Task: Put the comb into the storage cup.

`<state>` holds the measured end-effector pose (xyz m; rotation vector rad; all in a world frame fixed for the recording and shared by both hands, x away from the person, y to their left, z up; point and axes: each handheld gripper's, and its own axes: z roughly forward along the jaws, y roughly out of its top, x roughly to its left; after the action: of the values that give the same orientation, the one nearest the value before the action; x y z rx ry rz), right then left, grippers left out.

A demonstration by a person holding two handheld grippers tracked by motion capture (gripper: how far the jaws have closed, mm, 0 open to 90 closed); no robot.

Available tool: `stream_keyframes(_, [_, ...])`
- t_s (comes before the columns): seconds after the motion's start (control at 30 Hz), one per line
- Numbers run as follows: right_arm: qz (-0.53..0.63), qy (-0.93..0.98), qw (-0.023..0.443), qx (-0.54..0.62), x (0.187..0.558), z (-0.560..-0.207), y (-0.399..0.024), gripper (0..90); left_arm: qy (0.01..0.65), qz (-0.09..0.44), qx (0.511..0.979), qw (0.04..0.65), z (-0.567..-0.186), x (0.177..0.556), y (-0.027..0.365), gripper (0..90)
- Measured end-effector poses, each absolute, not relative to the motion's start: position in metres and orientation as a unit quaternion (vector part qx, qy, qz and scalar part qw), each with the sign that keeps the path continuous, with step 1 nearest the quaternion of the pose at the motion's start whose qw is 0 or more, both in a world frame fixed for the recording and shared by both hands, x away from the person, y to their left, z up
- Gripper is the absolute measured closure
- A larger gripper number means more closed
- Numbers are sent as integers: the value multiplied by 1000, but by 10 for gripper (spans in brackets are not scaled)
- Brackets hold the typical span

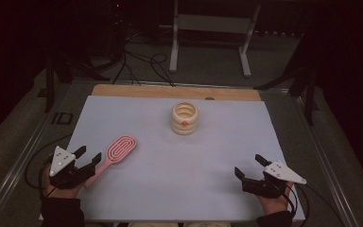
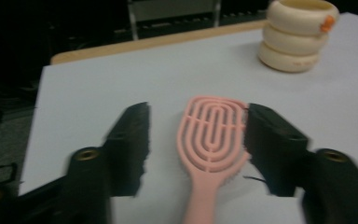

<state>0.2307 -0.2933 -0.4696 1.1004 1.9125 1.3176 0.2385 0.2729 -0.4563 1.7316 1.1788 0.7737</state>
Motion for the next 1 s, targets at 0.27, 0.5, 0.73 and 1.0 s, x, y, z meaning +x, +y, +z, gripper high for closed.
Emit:
stream_keyframes(0.27, [496, 713, 281, 408, 231, -470, -293, 90, 487, 339, 662, 457, -450, 232, 284, 175])
stream_keyframes(0.5, [499, 713, 279, 407, 231, -471, -293, 89, 479, 336, 662, 468, -449, 232, 288, 15])
stream_keyframes(0.73, [498, 715, 278, 405, 231, -472, -292, 89, 476, 336, 665, 468, -450, 233, 287, 5])
stream_keyframes(1.0, [508, 708, 268, 410, 231, -472, -295, 89, 471, 323, 682, 456, -453, 236, 283, 5])
